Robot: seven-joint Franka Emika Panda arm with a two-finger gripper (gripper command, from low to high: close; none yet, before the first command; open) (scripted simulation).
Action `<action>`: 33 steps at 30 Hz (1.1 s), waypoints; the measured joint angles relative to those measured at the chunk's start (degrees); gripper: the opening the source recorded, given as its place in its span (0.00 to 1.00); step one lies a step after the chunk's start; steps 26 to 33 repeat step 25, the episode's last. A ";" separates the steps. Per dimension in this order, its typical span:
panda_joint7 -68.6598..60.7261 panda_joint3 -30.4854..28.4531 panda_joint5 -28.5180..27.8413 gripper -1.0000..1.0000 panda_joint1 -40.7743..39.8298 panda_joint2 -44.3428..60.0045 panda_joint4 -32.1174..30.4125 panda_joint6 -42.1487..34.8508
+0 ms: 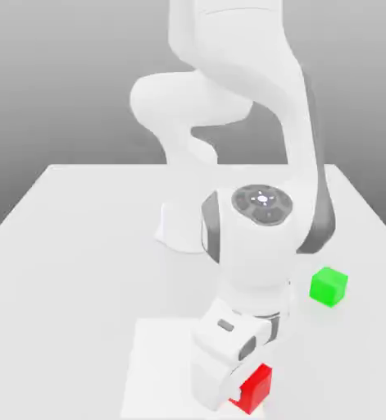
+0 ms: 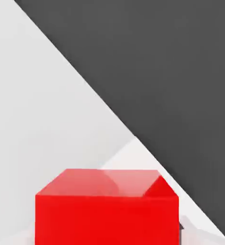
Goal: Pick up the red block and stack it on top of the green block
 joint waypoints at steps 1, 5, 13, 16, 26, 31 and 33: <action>0.21 -0.16 -0.29 0.00 0.10 -1.91 -0.30 -1.61; -2.99 2.91 -0.28 0.00 2.77 -9.93 -4.23 -5.78; -20.61 12.37 3.07 0.00 22.62 -26.52 -19.40 -7.10; -23.73 14.60 2.67 0.00 26.16 -27.64 -22.70 -4.83; -19.53 14.12 -4.08 1.00 25.65 -16.35 -22.76 6.36; -19.53 14.12 -4.08 1.00 25.65 -16.35 -22.76 6.36; -19.53 14.12 -4.08 1.00 25.65 -16.35 -22.76 6.36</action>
